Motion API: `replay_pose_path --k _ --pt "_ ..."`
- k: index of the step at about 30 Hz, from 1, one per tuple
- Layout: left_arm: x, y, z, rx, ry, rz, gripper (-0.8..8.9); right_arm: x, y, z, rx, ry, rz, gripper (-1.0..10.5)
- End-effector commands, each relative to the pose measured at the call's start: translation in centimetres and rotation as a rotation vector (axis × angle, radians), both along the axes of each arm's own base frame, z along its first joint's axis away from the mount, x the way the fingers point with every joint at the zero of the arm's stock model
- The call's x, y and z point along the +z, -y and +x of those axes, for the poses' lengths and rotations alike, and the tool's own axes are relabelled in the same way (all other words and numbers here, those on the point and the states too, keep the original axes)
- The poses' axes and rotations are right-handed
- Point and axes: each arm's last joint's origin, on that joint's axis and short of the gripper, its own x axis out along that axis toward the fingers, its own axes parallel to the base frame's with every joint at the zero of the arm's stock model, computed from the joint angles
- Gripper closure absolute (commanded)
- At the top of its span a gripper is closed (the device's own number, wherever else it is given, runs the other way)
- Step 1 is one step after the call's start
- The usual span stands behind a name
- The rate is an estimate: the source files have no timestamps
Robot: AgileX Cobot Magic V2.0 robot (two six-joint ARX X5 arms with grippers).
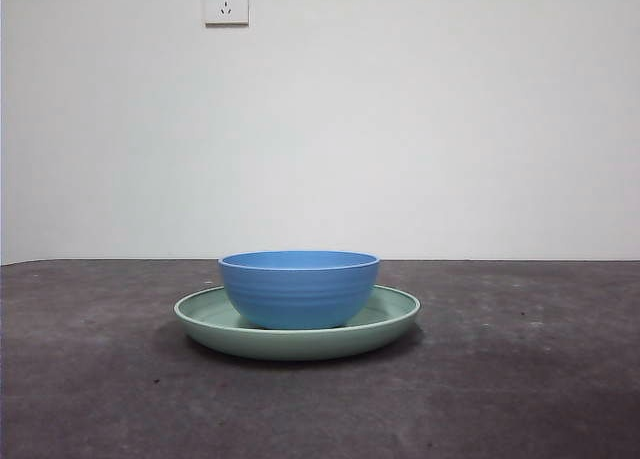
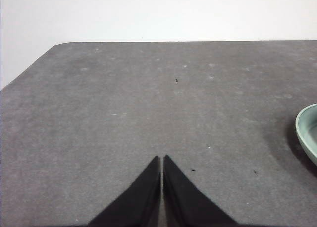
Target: Pick up the blue bowl, put it on the green plate, put it on desk
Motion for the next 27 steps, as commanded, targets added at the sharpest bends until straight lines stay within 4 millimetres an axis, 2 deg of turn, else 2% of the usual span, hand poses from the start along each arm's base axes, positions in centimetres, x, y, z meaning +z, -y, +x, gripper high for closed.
replay_pose_path --k 1,6,11,27 --pt "-0.7 0.0 0.1 0.004 -0.025 -0.004 8.04 -1.4 0.0 0.1 -0.012 -0.001 0.027 9.4" --pt "-0.7 0.0 0.1 0.004 -0.025 -0.004 8.04 -3.7 0.0 0.5 -0.013 -0.055 0.061 9.4" --pt "-0.7 0.0 0.1 0.004 -0.025 -0.004 8.04 -4.8 0.0 0.6 -0.016 -0.115 0.081 9.4" --pt "-0.7 0.0 0.1 0.004 -0.025 -0.004 8.04 -5.1 0.0 0.6 -0.016 -0.142 0.078 9.4"
